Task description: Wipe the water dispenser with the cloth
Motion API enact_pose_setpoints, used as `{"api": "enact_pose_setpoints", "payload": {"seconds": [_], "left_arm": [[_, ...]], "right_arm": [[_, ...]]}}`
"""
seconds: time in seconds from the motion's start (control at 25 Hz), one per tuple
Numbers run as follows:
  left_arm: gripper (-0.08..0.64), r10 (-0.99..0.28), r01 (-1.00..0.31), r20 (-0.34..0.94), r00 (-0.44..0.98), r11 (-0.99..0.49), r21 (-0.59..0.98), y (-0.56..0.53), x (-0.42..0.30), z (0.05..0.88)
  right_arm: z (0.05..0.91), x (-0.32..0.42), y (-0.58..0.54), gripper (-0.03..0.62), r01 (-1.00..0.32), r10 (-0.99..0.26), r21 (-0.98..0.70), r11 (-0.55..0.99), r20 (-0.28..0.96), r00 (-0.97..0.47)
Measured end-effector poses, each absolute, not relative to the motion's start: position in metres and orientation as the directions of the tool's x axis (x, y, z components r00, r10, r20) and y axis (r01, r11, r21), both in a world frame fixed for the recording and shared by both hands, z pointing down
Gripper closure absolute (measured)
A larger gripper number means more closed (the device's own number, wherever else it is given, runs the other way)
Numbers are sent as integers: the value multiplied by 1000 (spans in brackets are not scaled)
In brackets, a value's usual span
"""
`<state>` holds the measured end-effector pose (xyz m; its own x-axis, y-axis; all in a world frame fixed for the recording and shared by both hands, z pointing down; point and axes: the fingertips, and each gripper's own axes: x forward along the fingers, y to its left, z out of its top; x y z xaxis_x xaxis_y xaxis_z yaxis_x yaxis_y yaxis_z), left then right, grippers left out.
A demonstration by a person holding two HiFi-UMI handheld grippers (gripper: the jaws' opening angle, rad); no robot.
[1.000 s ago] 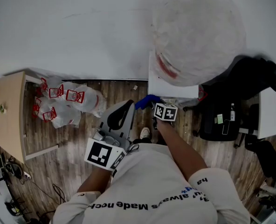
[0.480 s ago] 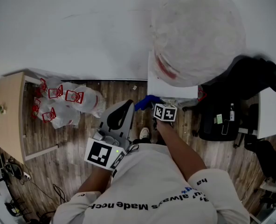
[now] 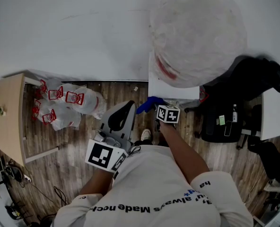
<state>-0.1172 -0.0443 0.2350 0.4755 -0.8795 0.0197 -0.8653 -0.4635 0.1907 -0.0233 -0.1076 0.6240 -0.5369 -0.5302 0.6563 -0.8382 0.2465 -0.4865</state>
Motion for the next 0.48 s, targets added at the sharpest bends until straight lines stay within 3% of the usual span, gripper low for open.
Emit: {"api": "enact_pose_setpoints", "payload": {"seconds": [0.48], "left_arm": [[540,-873,-859,15,487,-476,187,-46,-101,233]], "right_arm": [[629,8,-110,511,-852,-544,-487,191,670,-505]]}}
